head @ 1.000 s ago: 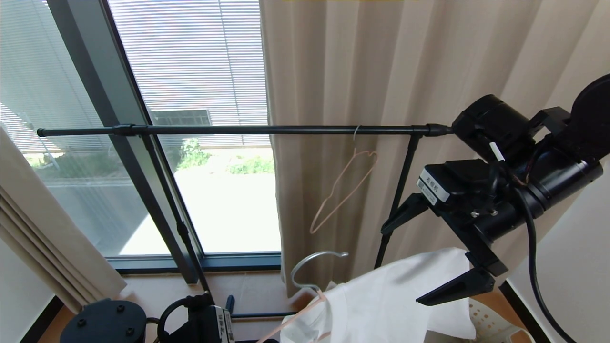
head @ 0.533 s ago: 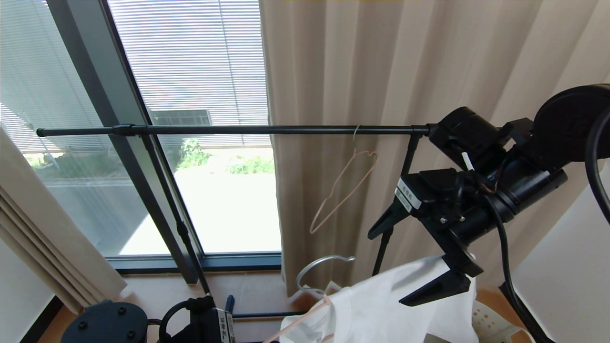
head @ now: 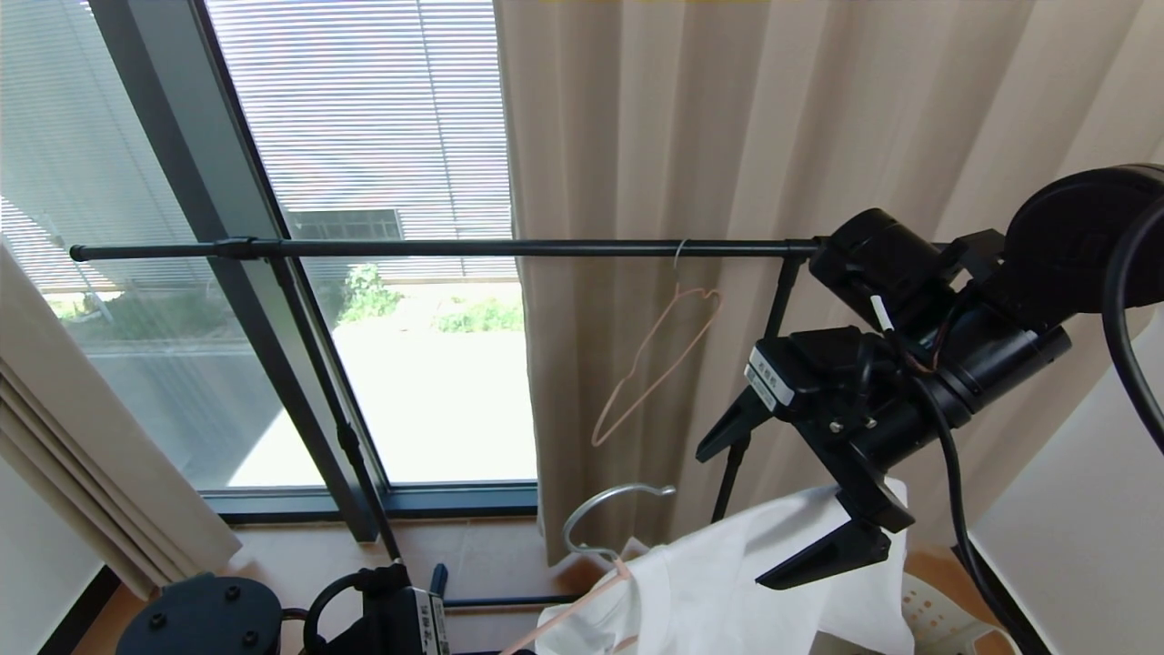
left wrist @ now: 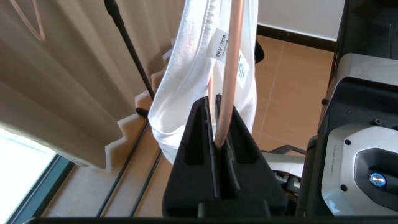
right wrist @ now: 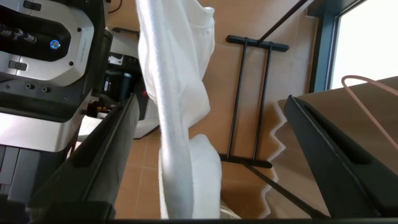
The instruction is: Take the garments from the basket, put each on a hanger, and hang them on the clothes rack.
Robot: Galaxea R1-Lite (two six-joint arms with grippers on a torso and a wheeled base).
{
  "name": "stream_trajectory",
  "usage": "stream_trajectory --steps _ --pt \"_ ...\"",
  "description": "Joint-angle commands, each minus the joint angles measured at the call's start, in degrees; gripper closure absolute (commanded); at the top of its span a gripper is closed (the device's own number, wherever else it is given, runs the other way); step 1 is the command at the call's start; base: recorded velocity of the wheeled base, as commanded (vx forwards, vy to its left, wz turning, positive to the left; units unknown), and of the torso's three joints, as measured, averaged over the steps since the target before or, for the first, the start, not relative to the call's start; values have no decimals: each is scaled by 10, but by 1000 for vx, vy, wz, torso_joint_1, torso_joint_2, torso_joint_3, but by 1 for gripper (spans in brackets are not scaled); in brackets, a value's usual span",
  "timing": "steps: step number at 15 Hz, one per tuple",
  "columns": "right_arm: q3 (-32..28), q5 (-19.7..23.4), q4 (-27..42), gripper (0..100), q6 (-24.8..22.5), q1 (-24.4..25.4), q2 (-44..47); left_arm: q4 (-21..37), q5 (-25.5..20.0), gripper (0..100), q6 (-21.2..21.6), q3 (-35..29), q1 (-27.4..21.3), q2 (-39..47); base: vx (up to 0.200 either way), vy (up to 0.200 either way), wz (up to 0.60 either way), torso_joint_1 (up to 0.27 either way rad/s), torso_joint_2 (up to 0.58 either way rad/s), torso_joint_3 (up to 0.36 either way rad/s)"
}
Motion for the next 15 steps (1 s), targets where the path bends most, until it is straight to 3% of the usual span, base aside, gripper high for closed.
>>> stream_trajectory --steps 1,8,9,15 --pt "0 0 0 0 0 1 0 -1 0 100 0 0 0 0 0 0 0 0 0 0" --pt "1 -1 0 0 0 7 1 -1 0 100 0 0 0 0 0 0 0 0 0 0" --pt "2 -1 0 100 0 7 1 -1 0 100 0 0 0 0 0 0 0 0 0 0" --pt "3 -2 1 100 0 11 4 -17 1 100 -4 0 1 2 0 0 0 0 0 0"
